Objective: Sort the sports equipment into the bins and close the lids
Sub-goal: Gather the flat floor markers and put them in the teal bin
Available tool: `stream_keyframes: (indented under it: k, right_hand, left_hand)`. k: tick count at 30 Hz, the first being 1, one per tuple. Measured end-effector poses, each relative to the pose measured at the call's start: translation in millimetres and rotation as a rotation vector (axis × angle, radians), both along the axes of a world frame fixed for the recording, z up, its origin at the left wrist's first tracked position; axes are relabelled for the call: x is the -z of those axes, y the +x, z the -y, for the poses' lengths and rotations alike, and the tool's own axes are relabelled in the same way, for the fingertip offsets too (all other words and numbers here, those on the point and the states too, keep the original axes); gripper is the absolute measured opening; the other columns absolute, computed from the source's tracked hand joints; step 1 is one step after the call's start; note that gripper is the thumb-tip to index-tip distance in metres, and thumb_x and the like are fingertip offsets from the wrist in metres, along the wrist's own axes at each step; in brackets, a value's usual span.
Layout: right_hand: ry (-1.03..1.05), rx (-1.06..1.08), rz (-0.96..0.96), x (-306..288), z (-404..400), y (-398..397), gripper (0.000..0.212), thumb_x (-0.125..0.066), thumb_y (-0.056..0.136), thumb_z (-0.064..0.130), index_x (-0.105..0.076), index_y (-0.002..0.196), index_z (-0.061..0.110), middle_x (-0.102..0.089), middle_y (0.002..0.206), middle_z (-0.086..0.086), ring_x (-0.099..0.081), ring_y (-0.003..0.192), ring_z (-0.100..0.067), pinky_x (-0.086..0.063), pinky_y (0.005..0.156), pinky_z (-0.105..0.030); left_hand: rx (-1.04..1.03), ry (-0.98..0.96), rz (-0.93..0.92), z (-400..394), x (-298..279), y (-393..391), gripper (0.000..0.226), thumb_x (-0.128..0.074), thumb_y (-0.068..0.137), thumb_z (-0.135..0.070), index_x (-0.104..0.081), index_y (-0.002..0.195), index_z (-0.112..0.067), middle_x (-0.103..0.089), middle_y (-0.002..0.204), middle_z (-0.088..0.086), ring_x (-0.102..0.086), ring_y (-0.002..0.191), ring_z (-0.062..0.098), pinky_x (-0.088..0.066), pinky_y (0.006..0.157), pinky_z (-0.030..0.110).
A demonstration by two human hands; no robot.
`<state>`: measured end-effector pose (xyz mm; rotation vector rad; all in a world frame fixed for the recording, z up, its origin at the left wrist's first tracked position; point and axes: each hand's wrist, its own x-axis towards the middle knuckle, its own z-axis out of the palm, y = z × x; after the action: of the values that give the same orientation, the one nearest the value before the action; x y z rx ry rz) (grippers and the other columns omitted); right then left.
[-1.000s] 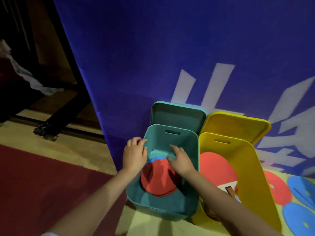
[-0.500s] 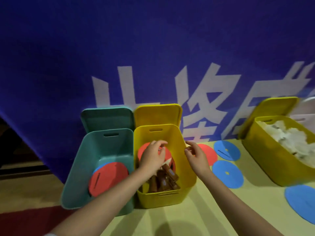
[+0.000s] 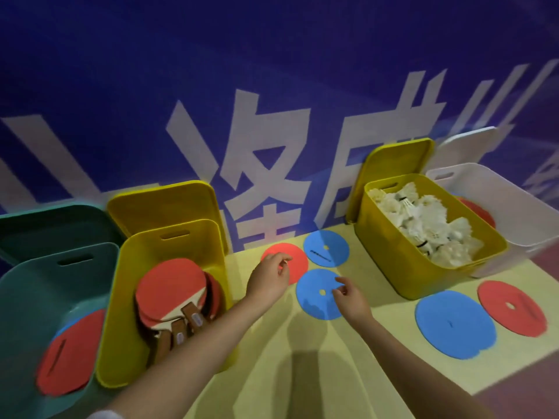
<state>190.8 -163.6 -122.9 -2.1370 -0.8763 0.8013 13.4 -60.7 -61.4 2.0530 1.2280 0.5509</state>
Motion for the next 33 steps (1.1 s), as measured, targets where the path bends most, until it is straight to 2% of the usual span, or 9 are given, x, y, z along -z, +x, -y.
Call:
stream_keyframes:
  k: [4,7,11,15,20,23,27,30,33]
  right_hand:
    - [-0.096,-0.042,0.002,26,6,41,0.04,-0.05,0.089,0.016,-0.052,0.128,0.013,-0.058,0.081,0.001,-0.057,0.082,-0.02,-0.042,0.071,-0.029]
    - [-0.163,-0.078,-0.002,41,3,61,0.042,-0.05,0.088,0.021,-0.051,0.129,0.014,-0.064,0.096,-0.004,-0.061,0.091,-0.023,-0.046,0.076,-0.03]
    - [-0.239,-0.142,0.017,56,-10,75,0.045,-0.05,0.087,0.02,-0.05,0.132,0.014,-0.06,0.109,-0.009,-0.059,0.099,-0.025,-0.046,0.081,-0.032]
    - [-0.289,-0.205,0.086,63,-33,78,0.048,-0.049,0.09,0.022,-0.042,0.137,0.017,-0.046,0.129,-0.011,-0.047,0.119,-0.029,-0.042,0.096,-0.036]
    - [-0.356,-0.265,0.231,73,-59,70,0.062,-0.052,0.09,0.037,-0.028,0.144,0.017,-0.038,0.138,-0.009,-0.034,0.128,-0.029,-0.039,0.1,-0.038]
    - [-0.405,-0.309,0.299,78,-66,62,0.074,-0.056,0.086,0.05,-0.024,0.145,0.019,-0.035,0.137,-0.007,-0.032,0.127,-0.029,-0.04,0.099,-0.039]
    - [-0.454,-0.342,0.299,84,-80,67,0.081,-0.064,0.08,0.049,-0.022,0.145,0.023,-0.034,0.135,-0.011,-0.035,0.122,-0.033,-0.04,0.099,-0.041]
    - [-0.446,-0.323,0.165,90,-87,79,0.089,-0.072,0.072,0.051,-0.022,0.141,0.028,-0.045,0.129,-0.008,-0.049,0.117,-0.032,-0.045,0.092,-0.042]
    - [-0.396,-0.338,0.119,94,-85,81,0.083,-0.07,0.072,0.05,-0.022,0.137,0.032,-0.056,0.124,0.001,-0.059,0.108,-0.027,-0.05,0.087,-0.042]
  left_hand:
    - [-0.045,-0.059,-0.146,-17,35,31,0.031,-0.048,0.092,-0.017,-0.061,0.12,-0.021,-0.058,0.118,0.001,-0.059,0.098,0.019,-0.048,0.085,0.032]
    - [-0.115,-0.131,-0.229,-33,63,41,0.033,-0.047,0.092,-0.016,-0.059,0.123,-0.019,-0.058,0.123,0.006,-0.058,0.105,0.023,-0.047,0.086,0.03]
    - [-0.209,-0.222,-0.297,-52,94,49,0.033,-0.049,0.092,-0.019,-0.059,0.124,-0.014,-0.058,0.126,0.012,-0.058,0.108,0.029,-0.048,0.087,0.032]
    - [-0.333,-0.322,-0.335,-67,114,53,0.04,-0.05,0.091,-0.021,-0.053,0.13,-0.019,-0.053,0.121,0.017,-0.059,0.101,0.035,-0.05,0.085,0.036]
    - [-0.447,-0.403,-0.32,-80,134,57,0.053,-0.058,0.088,-0.027,-0.044,0.138,-0.017,-0.052,0.126,0.019,-0.053,0.113,0.038,-0.045,0.095,0.04]
    - [-0.475,-0.38,-0.333,-90,138,62,0.056,-0.062,0.086,-0.031,-0.043,0.137,-0.017,-0.049,0.128,0.017,-0.05,0.116,0.036,-0.043,0.098,0.043]
    - [-0.423,-0.25,-0.367,-110,146,73,0.068,-0.065,0.083,-0.045,-0.038,0.141,-0.02,-0.048,0.133,0.013,-0.043,0.123,0.034,-0.041,0.099,0.047]
    - [-0.387,-0.212,-0.508,-118,151,81,0.073,-0.062,0.085,-0.049,-0.03,0.145,-0.022,-0.042,0.139,0.013,-0.036,0.128,0.034,-0.04,0.1,0.046]
    - [-0.427,-0.17,-0.548,-116,154,87,0.072,-0.065,0.084,-0.045,-0.032,0.144,-0.023,-0.043,0.134,0.015,-0.038,0.123,0.033,-0.042,0.098,0.043]
